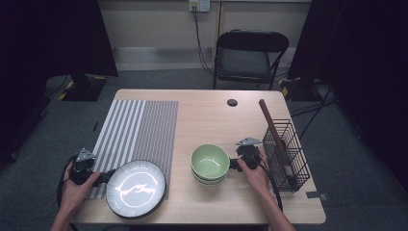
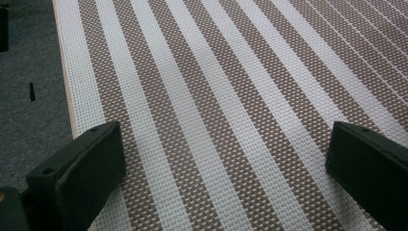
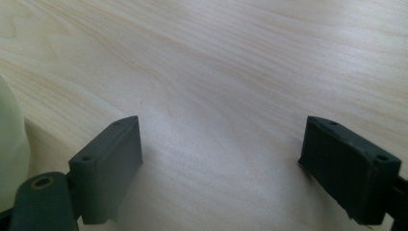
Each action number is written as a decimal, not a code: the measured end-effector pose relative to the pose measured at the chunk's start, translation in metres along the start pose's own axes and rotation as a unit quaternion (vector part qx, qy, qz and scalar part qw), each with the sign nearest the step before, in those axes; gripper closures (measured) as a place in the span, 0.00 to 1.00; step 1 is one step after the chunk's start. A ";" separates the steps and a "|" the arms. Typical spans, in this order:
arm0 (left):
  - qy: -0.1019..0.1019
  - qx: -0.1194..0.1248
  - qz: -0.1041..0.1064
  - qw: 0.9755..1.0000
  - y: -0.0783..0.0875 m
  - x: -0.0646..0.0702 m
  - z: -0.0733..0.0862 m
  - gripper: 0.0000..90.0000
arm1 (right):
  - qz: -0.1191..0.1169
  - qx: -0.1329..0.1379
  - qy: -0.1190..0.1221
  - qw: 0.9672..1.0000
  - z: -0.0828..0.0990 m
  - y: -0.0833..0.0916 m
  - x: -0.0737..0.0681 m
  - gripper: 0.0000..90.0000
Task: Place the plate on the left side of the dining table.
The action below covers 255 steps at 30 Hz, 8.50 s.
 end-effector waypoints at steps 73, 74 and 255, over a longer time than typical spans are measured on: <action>0.012 0.061 0.059 0.996 0.040 0.028 -0.029 0.35 | -0.080 0.105 -0.020 0.991 -0.097 0.040 -0.030 0.47; 0.011 0.062 0.060 0.996 0.040 0.029 -0.030 0.36 | -0.085 0.106 -0.018 0.991 -0.098 0.040 -0.033 0.47; 0.016 0.076 0.184 0.980 0.033 0.038 -0.034 0.95 | -0.284 0.039 0.050 0.957 -0.116 -0.056 -0.229 0.82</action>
Point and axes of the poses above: each handheld gripper's, and its own axes: y roughly backward along the jaws, z roughly out of its underside, x roughly to its right, the point moved 4 cm from there along -y, roughly forward along the jaws, and after that the axes turned 3 degrees about y, right-handed, at the moved point
